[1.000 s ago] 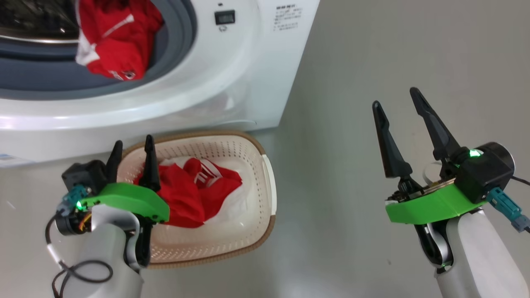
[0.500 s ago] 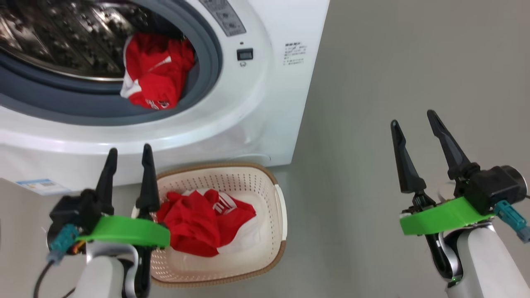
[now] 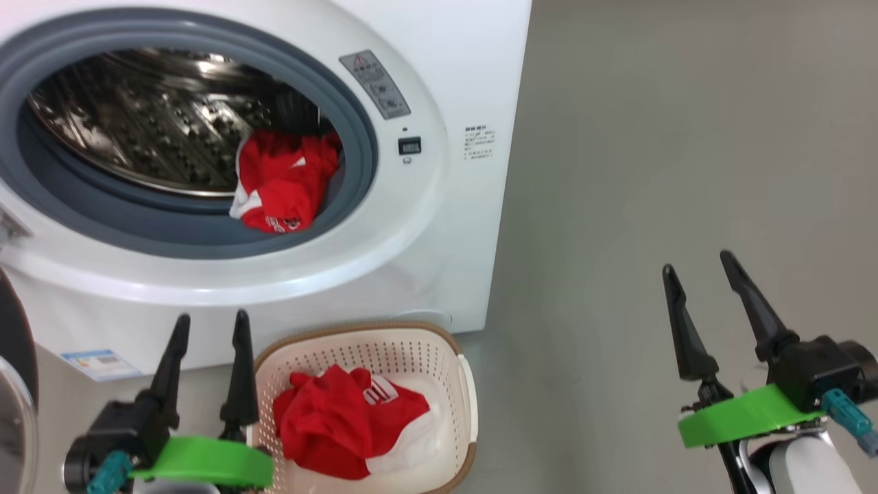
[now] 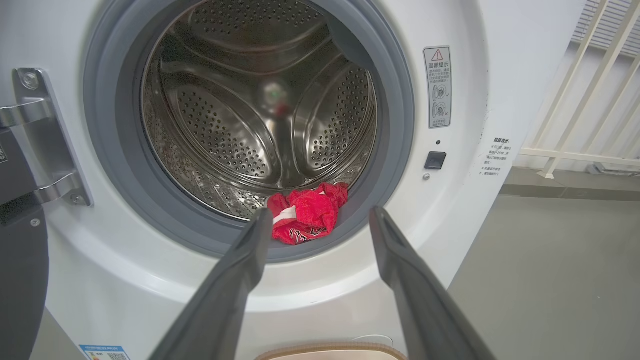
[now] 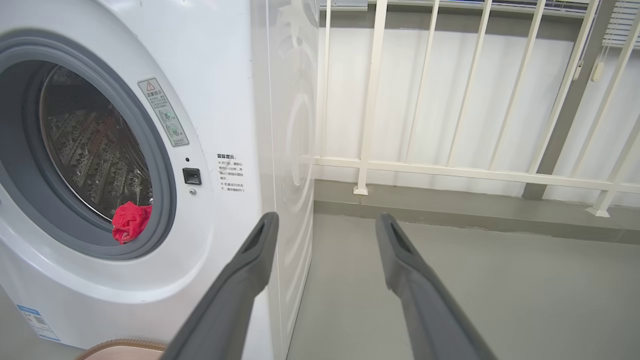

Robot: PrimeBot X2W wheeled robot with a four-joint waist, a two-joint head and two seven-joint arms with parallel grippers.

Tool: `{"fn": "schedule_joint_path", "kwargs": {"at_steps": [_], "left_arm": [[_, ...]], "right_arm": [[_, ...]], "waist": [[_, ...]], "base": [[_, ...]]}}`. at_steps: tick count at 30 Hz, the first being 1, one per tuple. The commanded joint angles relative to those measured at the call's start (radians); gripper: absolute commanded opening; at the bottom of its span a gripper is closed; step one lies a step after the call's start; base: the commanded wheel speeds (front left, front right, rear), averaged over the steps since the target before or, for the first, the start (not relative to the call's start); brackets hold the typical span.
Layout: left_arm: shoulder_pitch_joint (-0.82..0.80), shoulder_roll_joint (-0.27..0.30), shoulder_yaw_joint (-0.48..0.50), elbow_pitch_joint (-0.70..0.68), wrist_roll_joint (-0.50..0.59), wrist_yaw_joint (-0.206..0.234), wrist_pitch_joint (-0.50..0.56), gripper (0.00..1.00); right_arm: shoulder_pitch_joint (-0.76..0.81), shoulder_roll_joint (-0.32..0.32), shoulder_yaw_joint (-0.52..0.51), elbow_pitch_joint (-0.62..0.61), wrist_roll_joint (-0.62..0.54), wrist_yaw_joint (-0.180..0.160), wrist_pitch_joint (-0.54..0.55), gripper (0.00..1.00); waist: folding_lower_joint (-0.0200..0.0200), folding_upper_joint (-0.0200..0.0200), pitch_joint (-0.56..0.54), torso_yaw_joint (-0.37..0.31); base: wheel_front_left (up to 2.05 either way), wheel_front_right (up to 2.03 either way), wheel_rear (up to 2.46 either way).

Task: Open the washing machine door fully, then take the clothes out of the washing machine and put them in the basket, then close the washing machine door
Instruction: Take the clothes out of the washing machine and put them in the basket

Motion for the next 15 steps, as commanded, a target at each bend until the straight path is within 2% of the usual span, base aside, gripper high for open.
{"fn": "schedule_joint_path", "kwargs": {"at_steps": [1,15], "left_arm": [[0.017,0.021,0.036,-0.031,0.016,-0.003,-0.008,1.00],[0.153,0.024,0.039,-0.057,0.006,0.023,0.008,1.00]], "right_arm": [[0.011,-0.003,0.014,-0.028,-0.002,0.003,-0.006,1.00],[0.133,-0.003,0.000,-0.059,-0.009,0.003,-0.006,1.00]], "waist": [[0.0000,0.0000,-0.044,-0.002],[0.0000,0.0000,-0.134,-0.009]], "base": [[0.00,0.00,0.00],[0.00,0.00,0.00]]}}
